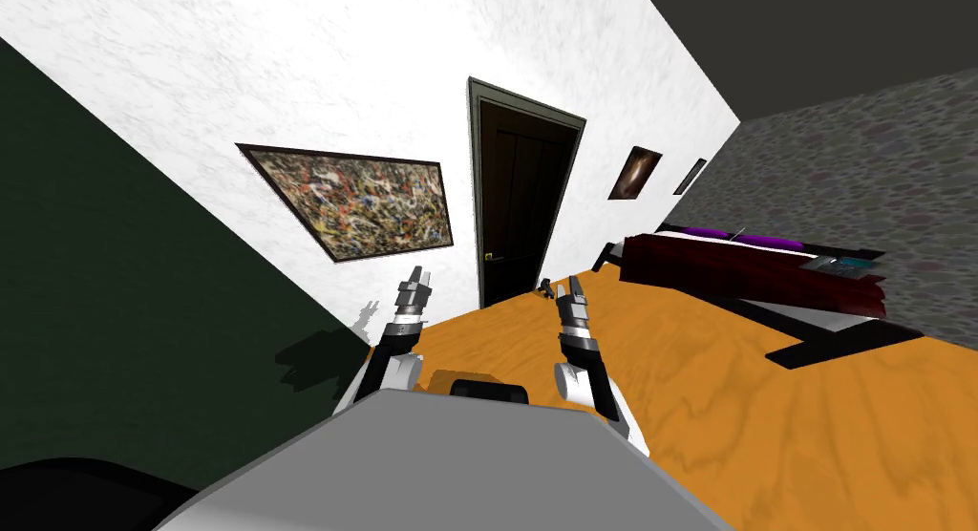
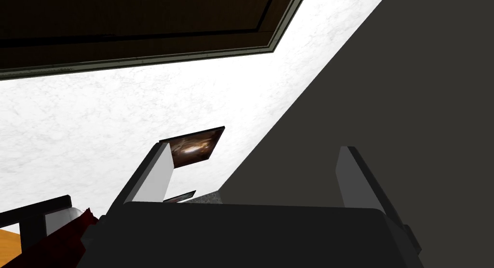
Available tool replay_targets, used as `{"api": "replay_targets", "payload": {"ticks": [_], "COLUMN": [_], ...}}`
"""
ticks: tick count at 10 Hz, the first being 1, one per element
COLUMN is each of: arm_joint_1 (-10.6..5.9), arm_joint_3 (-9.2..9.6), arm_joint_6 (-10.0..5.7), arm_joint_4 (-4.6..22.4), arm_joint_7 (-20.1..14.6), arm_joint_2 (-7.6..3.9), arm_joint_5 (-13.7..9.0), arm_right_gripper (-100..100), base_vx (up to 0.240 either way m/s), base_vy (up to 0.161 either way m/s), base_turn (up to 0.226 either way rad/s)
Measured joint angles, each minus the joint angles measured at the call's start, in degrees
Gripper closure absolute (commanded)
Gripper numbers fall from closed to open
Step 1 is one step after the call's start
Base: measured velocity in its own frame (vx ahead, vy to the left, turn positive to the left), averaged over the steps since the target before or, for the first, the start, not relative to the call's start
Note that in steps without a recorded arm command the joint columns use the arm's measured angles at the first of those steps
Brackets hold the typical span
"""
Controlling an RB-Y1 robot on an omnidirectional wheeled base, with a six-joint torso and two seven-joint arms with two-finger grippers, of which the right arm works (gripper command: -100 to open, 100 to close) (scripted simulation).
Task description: Pull the door open
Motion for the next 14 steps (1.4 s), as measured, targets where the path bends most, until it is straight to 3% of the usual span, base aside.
{"api": "replay_targets", "payload": {"ticks": [3,5,7,14], "arm_joint_1": [-1.53,-3.38,-3.7,-8.06], "arm_joint_3": [-0.6,-1.03,-1.31,-2.61], "arm_joint_6": [-0.99,-1.73,-2.67,-5.29], "arm_joint_4": [4.2,8.0,10.5,21.3], "arm_joint_7": [-0.3,-0.3,-0.7,-1.2], "arm_joint_2": [-0.74,-1.06,-1.65,-2.67], "arm_joint_5": [-0.4,-0.7,-1.0,-1.9], "arm_right_gripper": [-100,-100,-100,-100], "base_vx": [0.065,0.078,0.058,0.059], "base_vy": [-0.018,-0.027,-0.015,-0.022], "base_turn": [0.109,0.193,0.089,0.12]}}
